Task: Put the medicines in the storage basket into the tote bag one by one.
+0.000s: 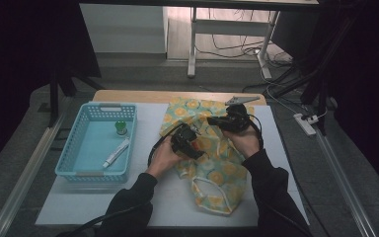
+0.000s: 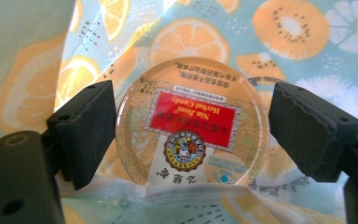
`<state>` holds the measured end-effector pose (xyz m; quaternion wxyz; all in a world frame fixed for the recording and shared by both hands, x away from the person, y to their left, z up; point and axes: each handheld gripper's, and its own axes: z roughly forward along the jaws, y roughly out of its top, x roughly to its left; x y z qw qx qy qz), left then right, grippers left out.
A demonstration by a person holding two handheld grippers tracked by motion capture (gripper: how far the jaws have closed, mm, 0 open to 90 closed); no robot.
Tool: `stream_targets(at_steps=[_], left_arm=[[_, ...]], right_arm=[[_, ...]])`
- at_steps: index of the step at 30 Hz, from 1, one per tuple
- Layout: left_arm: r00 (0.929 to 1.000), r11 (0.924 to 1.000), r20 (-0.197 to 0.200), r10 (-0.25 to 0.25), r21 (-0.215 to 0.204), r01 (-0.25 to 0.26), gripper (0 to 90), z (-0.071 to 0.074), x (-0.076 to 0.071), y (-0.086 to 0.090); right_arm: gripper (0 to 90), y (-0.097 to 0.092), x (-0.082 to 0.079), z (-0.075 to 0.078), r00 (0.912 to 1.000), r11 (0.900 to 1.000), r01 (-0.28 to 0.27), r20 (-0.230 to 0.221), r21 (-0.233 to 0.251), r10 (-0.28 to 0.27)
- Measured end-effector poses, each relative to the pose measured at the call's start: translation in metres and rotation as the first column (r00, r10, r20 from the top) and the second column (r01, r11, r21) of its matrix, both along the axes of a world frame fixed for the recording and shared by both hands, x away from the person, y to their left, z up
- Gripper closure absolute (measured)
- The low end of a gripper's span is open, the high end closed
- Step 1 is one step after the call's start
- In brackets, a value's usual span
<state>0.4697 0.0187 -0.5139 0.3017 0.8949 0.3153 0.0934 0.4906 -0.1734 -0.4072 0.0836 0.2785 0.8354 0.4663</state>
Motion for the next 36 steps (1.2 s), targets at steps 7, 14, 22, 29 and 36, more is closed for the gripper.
stream_targets(at_steps=[7, 14, 22, 29, 36], left_arm=[[0.9981, 0.9976, 0.003, -0.062, -0.030, 0.062, 7.5, 0.010, -0.008, 0.003], [0.9963, 0.9921, 0.006, -0.085, -0.091, 0.086, 3.3, 0.023, -0.022, 0.007], [0.9940, 0.9784, -0.025, -0.107, -0.180, 0.101, 0.0, 0.032, -0.033, 0.016], [0.9940, 0.9665, -0.011, -0.109, -0.235, 0.103, 0.0, 0.041, -0.041, 0.029], [0.9899, 0.9520, -0.036, -0.137, -0.281, 0.121, 0.0, 0.050, -0.046, 0.043]], right_arm=[[89.8, -0.001, -0.001, 0.002, 1.0000, 1.0000, 0.003, 0.004, 0.005, -0.003], [89.8, -0.002, 0.000, 0.002, 1.0000, 1.0000, 0.006, 0.003, 0.005, -0.006], [89.8, -0.002, 0.002, -0.001, 1.0000, 1.0000, 0.009, -0.002, -0.001, -0.009], [89.7, -0.001, 0.001, 0.000, 1.0000, 1.0000, -0.004, 0.007, -0.003, 0.004], [89.8, -0.001, 0.001, -0.001, 1.0000, 1.0000, -0.005, 0.002, -0.004, 0.005]])
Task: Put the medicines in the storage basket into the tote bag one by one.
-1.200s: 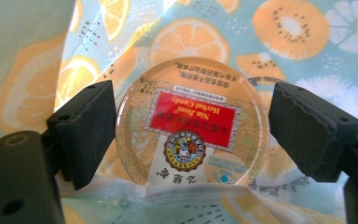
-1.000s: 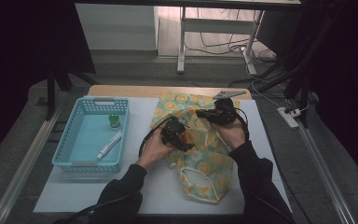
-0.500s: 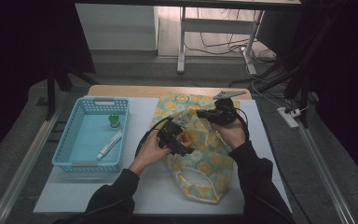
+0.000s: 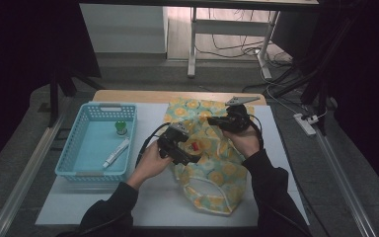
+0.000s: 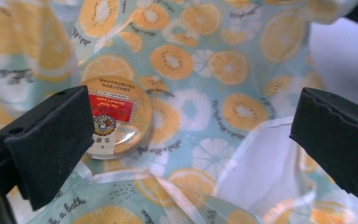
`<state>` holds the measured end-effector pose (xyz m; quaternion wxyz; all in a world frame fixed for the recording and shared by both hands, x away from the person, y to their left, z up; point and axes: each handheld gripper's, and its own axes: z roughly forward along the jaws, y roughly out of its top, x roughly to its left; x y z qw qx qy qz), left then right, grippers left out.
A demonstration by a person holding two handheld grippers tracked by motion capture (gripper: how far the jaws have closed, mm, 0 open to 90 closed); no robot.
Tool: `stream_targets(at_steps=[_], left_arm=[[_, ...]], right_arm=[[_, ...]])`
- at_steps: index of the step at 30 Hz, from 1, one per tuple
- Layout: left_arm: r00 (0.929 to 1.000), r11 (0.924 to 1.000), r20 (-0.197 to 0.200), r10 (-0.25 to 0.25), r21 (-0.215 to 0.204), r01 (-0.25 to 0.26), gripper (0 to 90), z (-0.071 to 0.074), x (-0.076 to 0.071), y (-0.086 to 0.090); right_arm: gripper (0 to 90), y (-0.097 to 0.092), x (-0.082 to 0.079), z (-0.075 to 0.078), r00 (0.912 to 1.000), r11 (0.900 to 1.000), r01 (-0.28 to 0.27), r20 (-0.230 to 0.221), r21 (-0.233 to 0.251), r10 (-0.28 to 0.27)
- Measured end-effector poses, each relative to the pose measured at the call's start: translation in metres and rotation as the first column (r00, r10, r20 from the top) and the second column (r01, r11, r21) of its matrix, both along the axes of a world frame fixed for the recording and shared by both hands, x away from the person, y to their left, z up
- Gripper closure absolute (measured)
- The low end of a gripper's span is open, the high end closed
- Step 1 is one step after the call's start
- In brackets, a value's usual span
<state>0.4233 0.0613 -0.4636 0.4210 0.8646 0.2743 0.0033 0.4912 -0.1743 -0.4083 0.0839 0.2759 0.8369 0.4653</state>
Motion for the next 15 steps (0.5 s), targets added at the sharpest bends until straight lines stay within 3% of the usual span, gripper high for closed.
stream_targets(at_steps=[6, 15], left_arm=[[0.9999, 0.9996, -0.003, 0.011, -0.025, -0.011, 0.2, 0.007, -0.005, 0.015], [0.9979, 0.9982, 0.026, 0.060, -0.009, -0.060, 0.0, 0.014, -0.013, 0.033]], right_arm=[[89.7, 0.000, 0.000, -0.001, 1.0000, 1.0000, 0.004, -0.002, 0.001, -0.004], [89.8, 0.000, -0.001, -0.001, 1.0000, 1.0000, 0.002, 0.002, 0.000, -0.002]])
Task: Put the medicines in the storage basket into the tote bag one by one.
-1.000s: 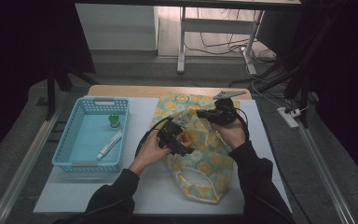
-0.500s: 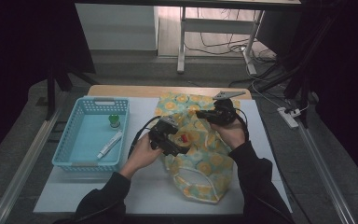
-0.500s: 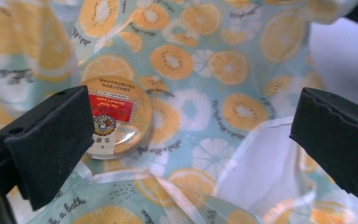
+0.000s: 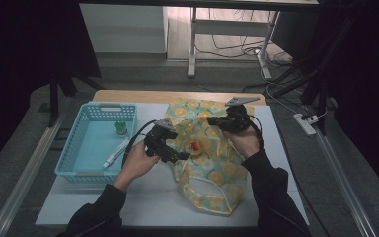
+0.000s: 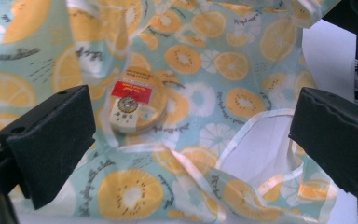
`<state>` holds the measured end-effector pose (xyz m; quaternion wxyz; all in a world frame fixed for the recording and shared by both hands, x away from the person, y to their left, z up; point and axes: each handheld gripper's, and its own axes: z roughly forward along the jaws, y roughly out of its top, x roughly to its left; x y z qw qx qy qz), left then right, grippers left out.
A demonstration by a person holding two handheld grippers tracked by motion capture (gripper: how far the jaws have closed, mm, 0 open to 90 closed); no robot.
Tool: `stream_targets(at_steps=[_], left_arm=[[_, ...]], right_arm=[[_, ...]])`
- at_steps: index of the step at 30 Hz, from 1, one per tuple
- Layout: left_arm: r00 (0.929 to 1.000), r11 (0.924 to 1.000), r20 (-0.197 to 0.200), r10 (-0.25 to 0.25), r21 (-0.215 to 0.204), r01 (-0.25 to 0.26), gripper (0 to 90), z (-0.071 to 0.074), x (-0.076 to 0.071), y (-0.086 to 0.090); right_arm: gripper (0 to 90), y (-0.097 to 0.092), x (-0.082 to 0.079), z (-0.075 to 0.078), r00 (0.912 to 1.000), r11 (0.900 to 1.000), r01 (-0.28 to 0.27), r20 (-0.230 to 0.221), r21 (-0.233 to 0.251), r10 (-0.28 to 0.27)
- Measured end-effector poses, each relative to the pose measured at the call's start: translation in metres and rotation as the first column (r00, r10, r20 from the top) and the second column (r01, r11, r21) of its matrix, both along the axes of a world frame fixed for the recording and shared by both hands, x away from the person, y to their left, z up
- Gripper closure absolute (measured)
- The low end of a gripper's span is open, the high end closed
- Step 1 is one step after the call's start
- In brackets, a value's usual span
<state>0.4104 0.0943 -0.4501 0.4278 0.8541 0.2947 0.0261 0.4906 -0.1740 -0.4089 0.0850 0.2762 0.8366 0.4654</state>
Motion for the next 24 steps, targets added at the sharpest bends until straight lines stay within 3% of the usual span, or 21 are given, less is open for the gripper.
stream_targets(at_steps=[4, 14, 24], left_arm=[[0.9996, 0.9997, 0.017, 0.024, 0.005, -0.024, 0.0, 0.004, -0.004, 0.009], [0.9961, 0.9945, 0.009, 0.087, 0.058, -0.088, 0.0, 0.014, -0.014, 0.038], [0.9889, 0.9882, 0.015, 0.148, 0.040, -0.148, 0.0, 0.014, -0.025, 0.081]], right_arm=[[89.8, -0.001, 0.000, 0.000, 1.0000, 1.0000, 0.001, 0.002, 0.001, -0.001], [89.8, -0.001, -0.002, 0.000, 1.0000, 1.0000, 0.000, 0.003, 0.003, 0.000], [89.8, -0.002, -0.002, 0.001, 1.0000, 1.0000, 0.001, 0.004, 0.003, -0.001]])
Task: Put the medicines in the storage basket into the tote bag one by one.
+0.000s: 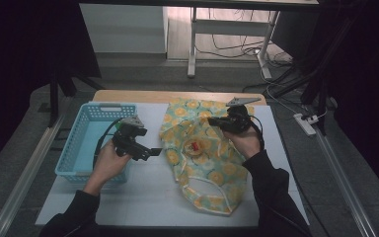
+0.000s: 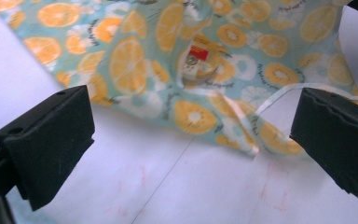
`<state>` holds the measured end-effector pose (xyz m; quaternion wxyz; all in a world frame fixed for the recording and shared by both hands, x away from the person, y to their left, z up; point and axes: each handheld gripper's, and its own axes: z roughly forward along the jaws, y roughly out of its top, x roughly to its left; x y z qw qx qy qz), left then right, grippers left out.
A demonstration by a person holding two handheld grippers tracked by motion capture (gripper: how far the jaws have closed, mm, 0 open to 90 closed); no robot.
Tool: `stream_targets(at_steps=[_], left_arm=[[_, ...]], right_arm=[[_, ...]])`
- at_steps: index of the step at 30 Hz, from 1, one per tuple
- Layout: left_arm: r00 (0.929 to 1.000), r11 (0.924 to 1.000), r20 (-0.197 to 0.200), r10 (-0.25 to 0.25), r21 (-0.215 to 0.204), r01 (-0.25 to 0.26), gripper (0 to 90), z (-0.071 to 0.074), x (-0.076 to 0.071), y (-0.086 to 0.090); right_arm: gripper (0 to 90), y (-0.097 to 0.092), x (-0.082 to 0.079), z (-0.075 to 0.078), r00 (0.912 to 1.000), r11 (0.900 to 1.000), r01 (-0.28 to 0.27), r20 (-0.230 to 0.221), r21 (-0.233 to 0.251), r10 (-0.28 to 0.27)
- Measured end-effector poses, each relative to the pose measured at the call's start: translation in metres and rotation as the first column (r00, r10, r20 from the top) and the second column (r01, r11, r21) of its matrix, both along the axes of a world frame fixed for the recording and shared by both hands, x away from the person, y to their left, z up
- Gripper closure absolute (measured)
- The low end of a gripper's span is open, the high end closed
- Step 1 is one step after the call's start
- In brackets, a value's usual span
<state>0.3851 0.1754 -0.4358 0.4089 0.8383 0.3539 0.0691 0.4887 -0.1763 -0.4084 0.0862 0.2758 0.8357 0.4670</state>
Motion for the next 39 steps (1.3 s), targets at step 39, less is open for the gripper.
stream_targets(at_steps=[39], left_arm=[[0.9556, 0.9499, -0.095, 0.279, 0.174, -0.260, 0.0, -0.051, 0.011, 0.104]], right_arm=[[89.7, 0.001, 0.001, -0.003, 1.0000, 1.0000, 0.002, -0.003, -0.003, -0.002]])
